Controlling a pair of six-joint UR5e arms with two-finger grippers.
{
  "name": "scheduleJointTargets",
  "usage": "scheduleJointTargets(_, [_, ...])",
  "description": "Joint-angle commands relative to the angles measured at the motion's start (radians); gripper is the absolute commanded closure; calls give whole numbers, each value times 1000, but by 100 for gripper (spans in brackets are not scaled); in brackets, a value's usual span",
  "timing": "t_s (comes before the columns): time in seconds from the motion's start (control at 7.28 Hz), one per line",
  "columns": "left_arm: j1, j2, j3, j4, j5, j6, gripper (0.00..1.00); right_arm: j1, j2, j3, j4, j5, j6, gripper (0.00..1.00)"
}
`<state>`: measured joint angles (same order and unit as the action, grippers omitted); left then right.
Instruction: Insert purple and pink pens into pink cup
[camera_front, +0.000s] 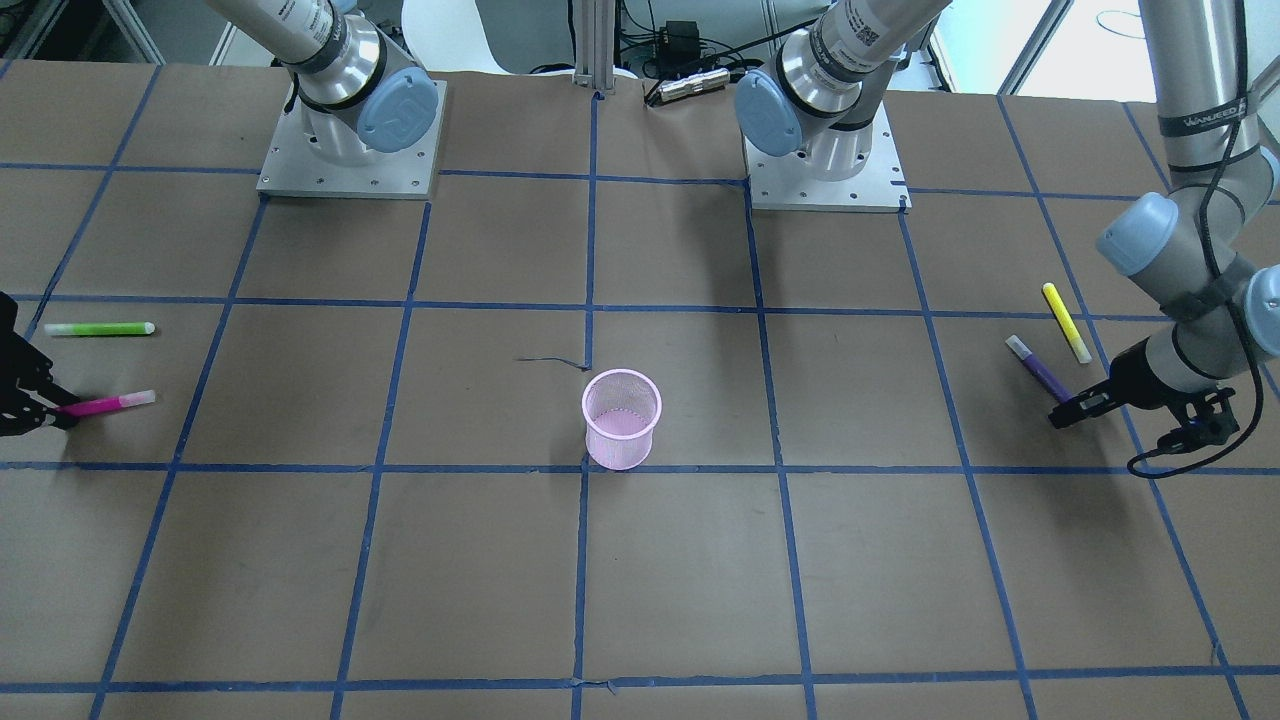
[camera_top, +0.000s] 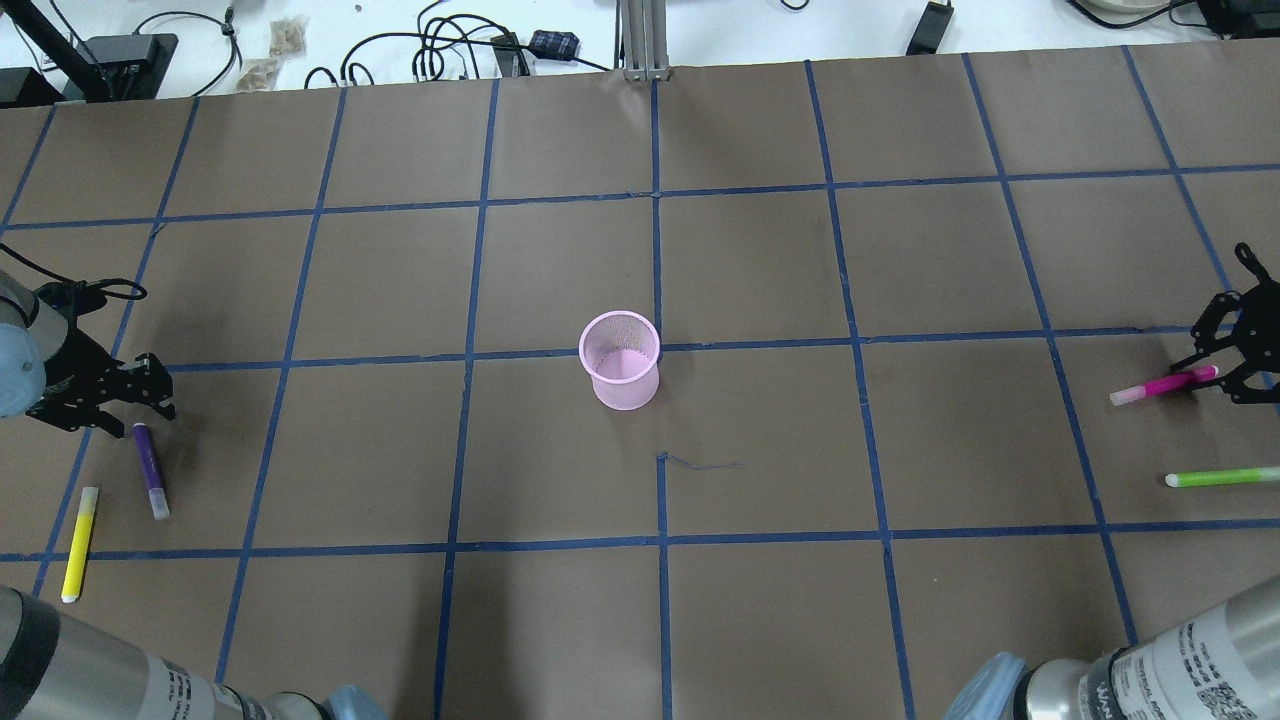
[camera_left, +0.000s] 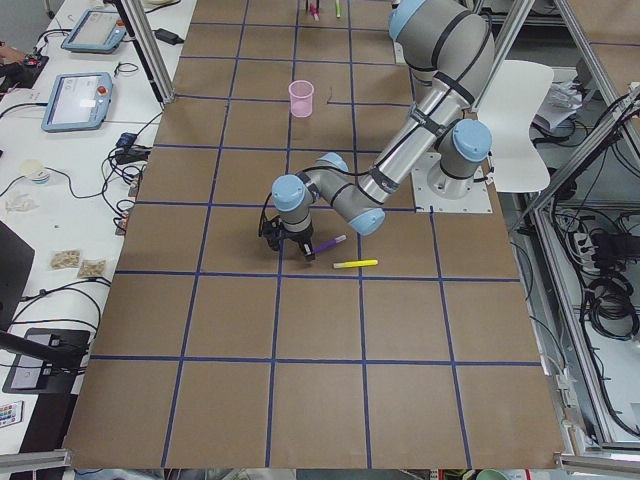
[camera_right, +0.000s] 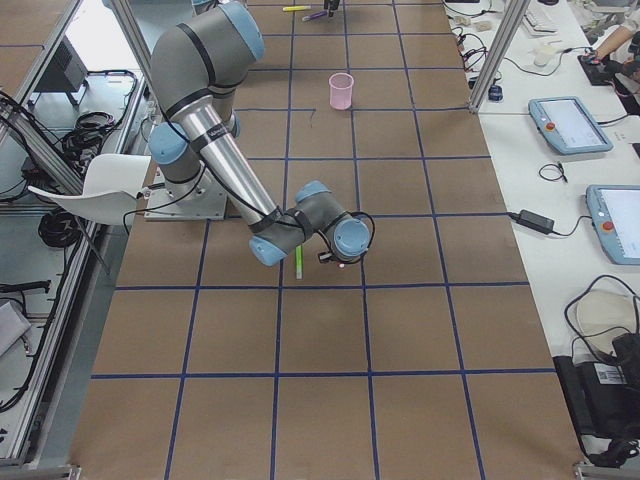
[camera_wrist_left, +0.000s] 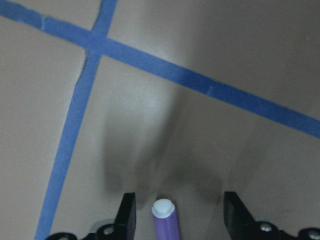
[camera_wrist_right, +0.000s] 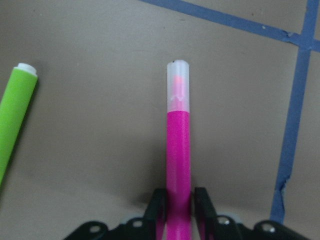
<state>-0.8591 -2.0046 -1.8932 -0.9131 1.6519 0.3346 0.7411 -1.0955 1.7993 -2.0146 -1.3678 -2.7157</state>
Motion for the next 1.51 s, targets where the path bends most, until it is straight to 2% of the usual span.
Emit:
scheduleJointTargets(0.0, [0, 0, 0, -1, 2, 0, 50, 0, -13, -3, 8, -1, 4, 97])
scheduleJointTargets(0.14, [0, 0, 0, -1, 2, 0, 76, 1, -23, -8, 13, 2, 7, 99])
scheduleJointTargets(0.27, [0, 0, 0, -9, 0, 0, 83, 9, -43, -8, 16, 15, 32, 99])
scheduleJointTargets(0.41, [0, 1, 2, -26, -1, 0, 100, 18, -79, -12, 17, 24, 107, 99])
scheduleJointTargets(0.55, [0, 4, 6, -32, -1, 0, 100, 50, -131, -17, 19, 68, 141, 99])
scheduleJointTargets(0.69, [-3, 22, 16, -32, 2, 3, 100, 108, -180, -17, 36, 67, 192, 98])
scheduleJointTargets(0.82, [-11, 29, 25, -29, -1, 0, 100, 192, -242, -17, 128, 56, 282, 98])
scheduleJointTargets(1.1, [-41, 41, 103, -33, -29, -2, 100, 404, -357, -8, 175, 55, 597, 98])
scheduleJointTargets(1.37, [-154, 70, 147, -32, -46, -28, 100, 648, -395, -15, 168, 10, 825, 98])
